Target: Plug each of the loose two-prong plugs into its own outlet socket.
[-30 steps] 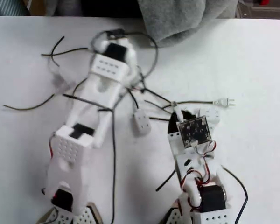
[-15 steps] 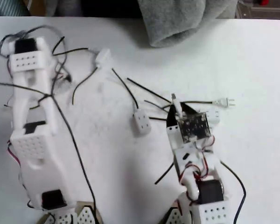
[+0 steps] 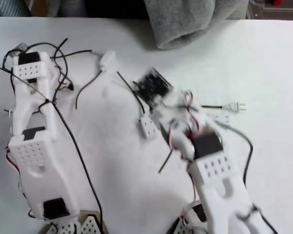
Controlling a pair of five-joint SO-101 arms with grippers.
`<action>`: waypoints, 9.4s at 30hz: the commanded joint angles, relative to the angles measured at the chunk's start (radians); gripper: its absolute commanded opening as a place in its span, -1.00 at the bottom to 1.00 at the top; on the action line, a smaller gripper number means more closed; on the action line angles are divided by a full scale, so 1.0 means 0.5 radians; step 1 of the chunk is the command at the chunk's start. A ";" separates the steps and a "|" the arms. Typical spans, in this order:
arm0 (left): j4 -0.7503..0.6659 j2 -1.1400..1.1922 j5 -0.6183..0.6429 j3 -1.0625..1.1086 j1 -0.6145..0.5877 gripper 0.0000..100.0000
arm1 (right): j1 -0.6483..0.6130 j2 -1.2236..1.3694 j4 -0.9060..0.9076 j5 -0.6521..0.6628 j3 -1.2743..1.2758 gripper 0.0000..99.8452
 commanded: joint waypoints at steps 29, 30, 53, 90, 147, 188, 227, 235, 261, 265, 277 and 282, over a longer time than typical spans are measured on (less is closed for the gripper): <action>-0.034 -0.057 0.015 -0.086 0.238 -0.47 | -0.342 1.573 1.554 -0.506 -2.348 -0.96; -0.031 -0.054 0.015 -0.110 0.265 -0.47 | -0.354 1.539 1.545 -0.506 -2.348 -0.96; -0.141 -0.075 -0.500 -0.264 0.431 -0.46 | -0.121 0.219 -0.606 -0.522 0.129 -0.96; -1.700 -2.137 -0.292 1.976 0.812 -0.47 | -0.130 0.222 -0.867 -0.525 0.319 -0.96; -3.290 -2.045 -0.497 3.041 1.183 -0.47 | -0.351 -0.729 -0.376 -0.617 0.344 -0.96; -0.697 -1.812 -0.684 2.065 1.416 -0.47 | 0.781 0.554 -0.241 -0.967 0.135 -0.96; -0.927 -1.201 -1.304 2.041 1.745 -0.47 | 0.919 0.554 -0.575 -0.967 0.445 -0.81; -0.838 -1.042 -1.277 1.884 1.775 -0.47 | 0.916 0.554 -0.575 -0.967 0.445 -0.81; -0.427 -0.526 -1.280 1.332 1.877 -0.90 | 0.913 0.554 -0.575 -0.967 0.445 -0.81; -0.427 -0.529 -1.280 1.335 1.877 -0.93 | 0.916 0.554 -0.578 -0.967 0.445 -0.81; -0.546 -0.686 -1.277 1.350 2.005 -0.95 | 0.922 0.557 -0.698 -0.967 0.503 -0.81; -0.632 -1.094 -1.277 1.571 2.042 -0.95 | 0.925 0.554 -0.790 -0.967 0.552 -0.81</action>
